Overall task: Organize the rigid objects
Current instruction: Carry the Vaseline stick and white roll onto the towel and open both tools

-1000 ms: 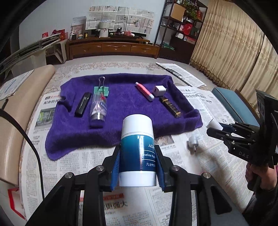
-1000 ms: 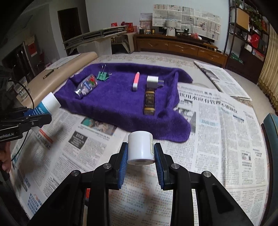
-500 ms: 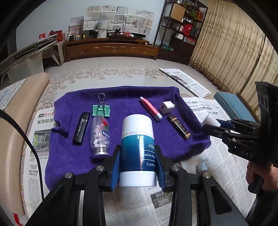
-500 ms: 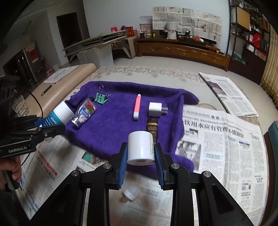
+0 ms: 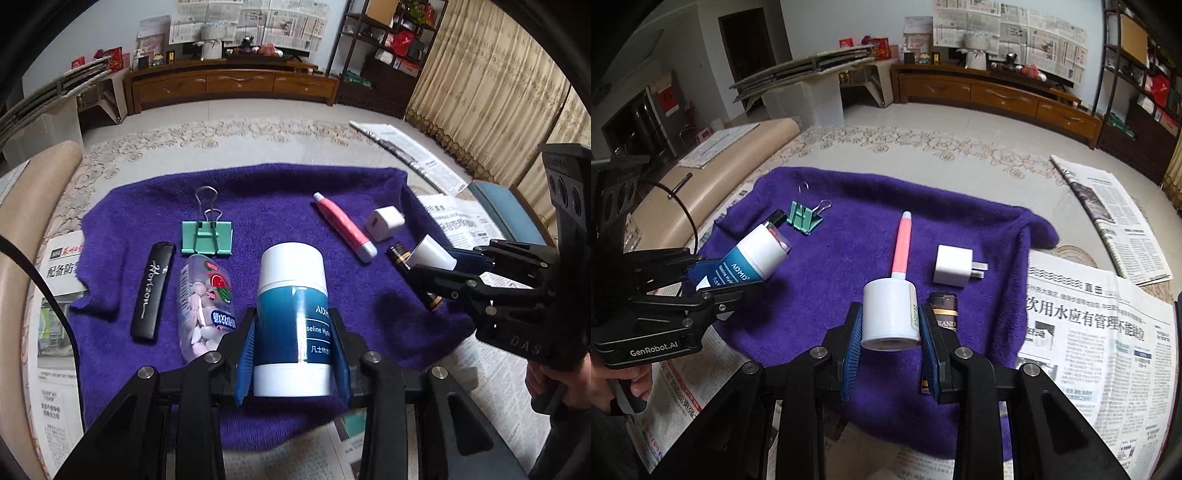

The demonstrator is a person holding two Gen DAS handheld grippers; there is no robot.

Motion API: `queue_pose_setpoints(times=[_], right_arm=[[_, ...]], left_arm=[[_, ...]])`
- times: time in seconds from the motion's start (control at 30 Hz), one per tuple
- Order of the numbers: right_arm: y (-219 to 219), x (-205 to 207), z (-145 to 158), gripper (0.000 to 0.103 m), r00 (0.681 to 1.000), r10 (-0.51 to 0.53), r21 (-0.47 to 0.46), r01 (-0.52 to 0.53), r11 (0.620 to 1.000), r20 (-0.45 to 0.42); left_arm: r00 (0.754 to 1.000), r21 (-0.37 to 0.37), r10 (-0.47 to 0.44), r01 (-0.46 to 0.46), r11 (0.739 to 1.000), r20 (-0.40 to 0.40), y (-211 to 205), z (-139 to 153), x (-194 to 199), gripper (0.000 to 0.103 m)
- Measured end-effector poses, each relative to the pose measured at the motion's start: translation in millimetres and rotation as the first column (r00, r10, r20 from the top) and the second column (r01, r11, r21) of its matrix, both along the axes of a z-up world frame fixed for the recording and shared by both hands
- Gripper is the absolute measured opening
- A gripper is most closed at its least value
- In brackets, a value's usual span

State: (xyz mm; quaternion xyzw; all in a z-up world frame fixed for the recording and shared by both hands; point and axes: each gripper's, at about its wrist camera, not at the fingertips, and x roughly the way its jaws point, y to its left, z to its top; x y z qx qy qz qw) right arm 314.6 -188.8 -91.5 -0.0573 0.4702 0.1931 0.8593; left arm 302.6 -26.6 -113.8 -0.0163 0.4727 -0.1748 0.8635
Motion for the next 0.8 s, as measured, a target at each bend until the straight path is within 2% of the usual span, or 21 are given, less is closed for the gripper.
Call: queue_pose_setpoints(times=[0.4, 0.8], right_arm=[[16.6, 4.4, -32.3, 0.03, 0.997, 0.047, -0.046, -0.05, 0.998, -0.069], [20.5, -1.6, -42.9, 0.03, 0.995, 0.081, -0.065, -0.085, 0.994, -0.066]], left_arm=[[0.998, 0.066, -0.032, 0.035, 0.997, -0.046, -11.4, -15.5, 11.9, 0.034], [0.995, 0.134, -0.071, 0.08, 0.988, -0.07, -18.2, -20.3, 15.1, 0.034]])
